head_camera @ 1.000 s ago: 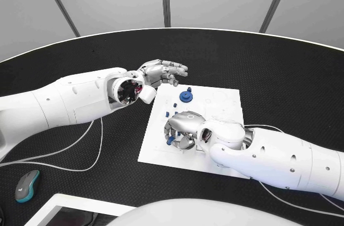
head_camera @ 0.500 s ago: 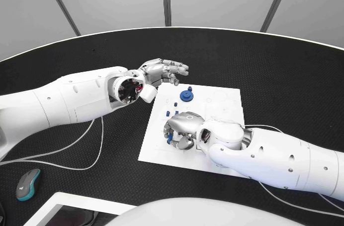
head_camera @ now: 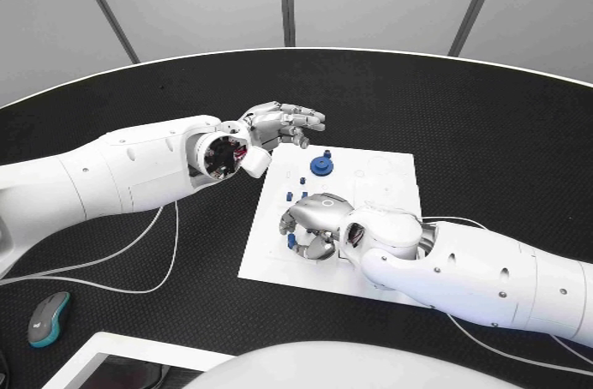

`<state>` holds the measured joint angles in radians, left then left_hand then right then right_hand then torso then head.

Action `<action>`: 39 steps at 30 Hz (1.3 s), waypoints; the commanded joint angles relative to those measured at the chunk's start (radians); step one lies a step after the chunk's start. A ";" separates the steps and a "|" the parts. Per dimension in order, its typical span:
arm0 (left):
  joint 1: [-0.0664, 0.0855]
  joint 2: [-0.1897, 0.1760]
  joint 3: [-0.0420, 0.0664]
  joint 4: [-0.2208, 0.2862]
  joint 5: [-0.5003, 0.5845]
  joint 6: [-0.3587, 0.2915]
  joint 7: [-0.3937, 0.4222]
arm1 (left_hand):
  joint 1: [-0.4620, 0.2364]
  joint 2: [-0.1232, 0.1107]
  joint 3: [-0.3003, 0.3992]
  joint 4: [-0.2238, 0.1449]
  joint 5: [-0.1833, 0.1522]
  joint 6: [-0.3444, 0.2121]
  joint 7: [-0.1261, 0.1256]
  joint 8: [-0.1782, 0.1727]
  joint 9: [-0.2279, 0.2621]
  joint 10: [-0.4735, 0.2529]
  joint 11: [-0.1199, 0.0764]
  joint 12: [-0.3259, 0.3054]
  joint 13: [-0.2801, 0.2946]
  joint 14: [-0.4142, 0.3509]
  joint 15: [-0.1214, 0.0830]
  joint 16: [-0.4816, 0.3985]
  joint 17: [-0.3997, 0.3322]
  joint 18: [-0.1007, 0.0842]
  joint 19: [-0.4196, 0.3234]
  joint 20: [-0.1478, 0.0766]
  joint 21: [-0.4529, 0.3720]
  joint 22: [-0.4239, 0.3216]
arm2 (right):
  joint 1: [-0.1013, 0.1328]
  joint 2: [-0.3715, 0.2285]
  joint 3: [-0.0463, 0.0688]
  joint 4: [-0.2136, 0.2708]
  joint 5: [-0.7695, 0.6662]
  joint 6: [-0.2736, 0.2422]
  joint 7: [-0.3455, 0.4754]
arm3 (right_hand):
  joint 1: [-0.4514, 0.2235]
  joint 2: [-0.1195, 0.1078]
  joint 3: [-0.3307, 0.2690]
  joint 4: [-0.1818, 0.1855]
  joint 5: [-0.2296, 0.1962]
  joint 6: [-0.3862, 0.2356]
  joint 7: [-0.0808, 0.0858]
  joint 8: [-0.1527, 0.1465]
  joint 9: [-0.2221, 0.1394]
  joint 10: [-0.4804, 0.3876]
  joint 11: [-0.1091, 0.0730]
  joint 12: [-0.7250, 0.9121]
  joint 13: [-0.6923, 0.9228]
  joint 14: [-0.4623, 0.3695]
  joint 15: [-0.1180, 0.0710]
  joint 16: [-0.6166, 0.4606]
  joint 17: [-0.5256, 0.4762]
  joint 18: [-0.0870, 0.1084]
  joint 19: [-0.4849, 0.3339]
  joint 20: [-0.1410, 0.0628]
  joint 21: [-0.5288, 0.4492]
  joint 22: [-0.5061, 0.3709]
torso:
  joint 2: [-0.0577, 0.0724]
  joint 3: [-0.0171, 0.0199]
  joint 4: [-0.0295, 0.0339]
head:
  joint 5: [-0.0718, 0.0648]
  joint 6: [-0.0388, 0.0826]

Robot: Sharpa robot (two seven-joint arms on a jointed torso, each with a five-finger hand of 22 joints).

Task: Assemble the parts on the task board

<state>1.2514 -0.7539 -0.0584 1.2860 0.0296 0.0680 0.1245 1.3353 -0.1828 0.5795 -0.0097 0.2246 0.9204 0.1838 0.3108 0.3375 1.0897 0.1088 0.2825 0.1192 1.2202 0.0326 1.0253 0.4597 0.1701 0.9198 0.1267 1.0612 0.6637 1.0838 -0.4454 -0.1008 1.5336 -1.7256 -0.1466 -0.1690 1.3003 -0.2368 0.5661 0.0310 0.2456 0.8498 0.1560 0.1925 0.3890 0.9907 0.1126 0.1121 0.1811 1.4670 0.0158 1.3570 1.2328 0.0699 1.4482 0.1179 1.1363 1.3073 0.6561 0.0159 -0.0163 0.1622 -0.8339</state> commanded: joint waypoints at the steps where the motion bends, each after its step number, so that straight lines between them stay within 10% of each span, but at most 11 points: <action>1: 0.000 0.000 0.000 0.000 0.000 0.000 0.000 | 0.003 0.010 -0.005 0.003 0.006 -0.009 0.001 0.001 0.001 -0.005 0.002 0.006 0.002 -0.006 -0.002 -0.003 -0.001 0.014 -0.006 -0.001 -0.006 -0.002 | 0.000 -0.009 0.000 0.010 0.000 -0.013 0.003 | 0.004 -0.011 -0.014 -0.001 -0.003 -0.012 -0.006 -0.006 -0.002 -0.018 0.002 -0.001 -0.005 0.005 0.010 -0.005 -0.006 0.017 -0.011 0.001 -0.026 0.080 | 0.001 0.0002 0.0012 | -0.002 0.002; 8: 0.000 0.000 0.000 -0.004 0.000 0.003 -0.001 | 0.004 0.010 -0.005 0.002 0.006 -0.010 0.001 0.000 0.001 -0.007 0.002 0.007 0.002 -0.006 -0.002 -0.002 -0.002 0.014 -0.006 -0.001 -0.007 -0.002 | 0.000 -0.102 0.001 0.110 0.013 -0.137 0.037 | 0.022 0.009 -0.133 0.015 -0.012 -0.039 -0.021 -0.022 -0.006 -0.081 0.010 0.029 -0.023 -0.019 0.018 -0.026 -0.044 0.037 -0.038 0.009 -0.149 0.022 | -0.003 0.0001 -0.0002 | -0.010 0.005; 11: 0.000 -0.001 0.000 -0.007 0.000 0.004 0.000 | 0.004 0.010 -0.005 0.002 0.006 -0.010 0.001 0.000 0.001 -0.007 0.002 0.007 0.002 -0.006 -0.002 -0.002 -0.002 0.014 -0.006 -0.001 -0.007 -0.002 | 0.003 -0.176 0.001 0.166 0.107 -0.235 0.102 | 0.047 0.030 -0.222 0.047 -0.052 -0.032 -0.024 -0.021 -0.007 -0.080 0.007 0.068 -0.028 -0.022 0.013 -0.029 -0.055 0.040 -0.035 0.006 -0.174 0.004 | -0.006 0.0006 -0.0087 | -0.011 0.013; 17: -0.001 -0.011 -0.001 -0.013 0.000 0.004 0.000 | 0.004 0.010 -0.005 0.002 0.006 -0.010 0.001 0.000 0.001 -0.007 0.002 0.007 0.002 -0.006 -0.002 -0.002 -0.002 0.014 -0.006 -0.001 -0.007 -0.002 | 0.035 -0.381 0.002 0.284 0.445 -0.370 0.174 | 0.045 0.049 -0.192 0.120 -0.102 0.049 0.007 -0.002 -0.012 0.099 -0.022 0.157 -0.020 0.031 -0.011 0.024 0.017 0.011 0.031 -0.017 -0.015 0.068 | -0.015 0.0067 -0.0333 | -0.030 0.025; 22: -0.002 -0.015 -0.001 -0.018 0.000 0.005 0.001 | 0.004 0.010 -0.005 0.002 0.006 -0.010 0.001 0.000 0.001 -0.007 0.002 0.007 0.002 -0.006 -0.002 -0.002 -0.002 0.014 -0.006 -0.001 -0.007 -0.002 | 0.047 -0.516 0.002 0.353 0.542 -0.356 0.090 | -0.019 0.027 -0.210 0.189 -0.038 0.146 -0.039 0.049 0.008 0.336 -0.079 0.318 0.095 0.054 -0.056 0.069 0.088 -0.022 0.076 -0.054 0.179 0.155 | -0.020 0.0129 -0.0500 | -0.051 0.034; 24: -0.003 -0.016 -0.001 -0.020 0.000 0.005 0.001 | 0.004 0.010 -0.005 0.002 0.006 -0.010 0.001 0.000 0.001 -0.007 0.002 0.007 0.002 -0.006 -0.002 -0.002 -0.002 0.014 -0.006 -0.001 -0.007 -0.002 | 0.049 -0.558 0.002 0.372 0.559 -0.335 0.040 | -0.043 0.021 -0.240 0.221 0.016 0.157 -0.058 0.085 0.046 0.365 -0.100 0.663 0.471 0.073 -0.076 0.121 0.166 -0.044 0.098 -0.076 0.297 0.209 | -0.022 0.0140 -0.0537 | -0.062 0.038; 26: -0.004 -0.017 -0.002 -0.022 0.000 0.006 0.001 | 0.004 0.011 -0.006 0.003 0.006 -0.010 0.001 0.000 0.001 -0.008 0.002 0.007 0.002 -0.006 -0.002 -0.002 -0.002 0.014 -0.006 0.000 -0.007 -0.002 | 0.049 -0.592 0.001 0.384 0.560 -0.319 -0.019 | -0.053 0.014 -0.289 0.248 0.026 0.122 -0.060 0.125 0.108 0.356 -0.094 0.964 0.820 0.078 -0.068 0.143 0.203 -0.049 0.101 -0.073 0.328 0.225 | -0.023 0.0165 -0.0589 | -0.073 0.040; 35: -0.008 -0.019 -0.002 -0.024 0.000 0.011 0.001 | 0.004 0.011 -0.006 0.003 0.006 -0.010 0.001 0.000 0.001 -0.008 0.002 0.007 0.002 -0.006 -0.002 -0.002 -0.002 0.014 -0.006 0.000 -0.007 -0.002 | 0.018 -0.637 -0.001 0.400 0.384 -0.307 -0.223 | -0.071 0.032 -0.382 0.260 0.059 0.071 -0.054 0.181 0.185 0.390 -0.091 1.155 1.061 0.082 -0.066 0.159 0.231 -0.053 0.104 -0.067 0.350 0.237 | -0.027 0.0258 -0.0740 | -0.088 0.037; 39: -0.010 -0.017 -0.002 -0.025 0.000 0.014 0.002 | 0.004 0.011 -0.006 0.003 0.006 -0.010 0.001 0.000 0.001 -0.008 0.002 0.007 0.002 -0.006 -0.002 -0.002 -0.002 0.014 -0.006 0.000 -0.007 -0.002 | 0.009 -0.623 -0.002 0.396 0.337 -0.296 -0.279 | -0.079 0.041 -0.402 0.260 0.069 0.065 -0.054 0.190 0.196 0.405 -0.091 1.187 1.100 0.084 -0.065 0.163 0.239 -0.054 0.105 -0.066 0.354 0.239 | -0.027 0.0207 -0.0693 | -0.093 0.034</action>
<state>1.2420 -0.7710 -0.0605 1.2611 0.0299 0.0815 0.1261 1.3394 -0.1787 0.5795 -0.0097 0.2246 0.9166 0.1875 0.3108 0.3372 1.0898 0.1088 0.2867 0.1200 1.2202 0.0325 1.0254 0.4590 0.1700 0.9198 0.1266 1.0573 0.6630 1.0944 -1.0737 -0.1030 1.9306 -1.3734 -0.4451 -0.4271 1.2222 -0.2071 0.1707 0.2911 0.3093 0.9219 0.1004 0.3789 0.5822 1.3869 0.0220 1.2902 1.2704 1.4651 -0.0543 1.5137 1.3080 0.0308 1.4668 0.0460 1.4839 1.3079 0.6298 0.0390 -0.0867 0.0742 -0.7979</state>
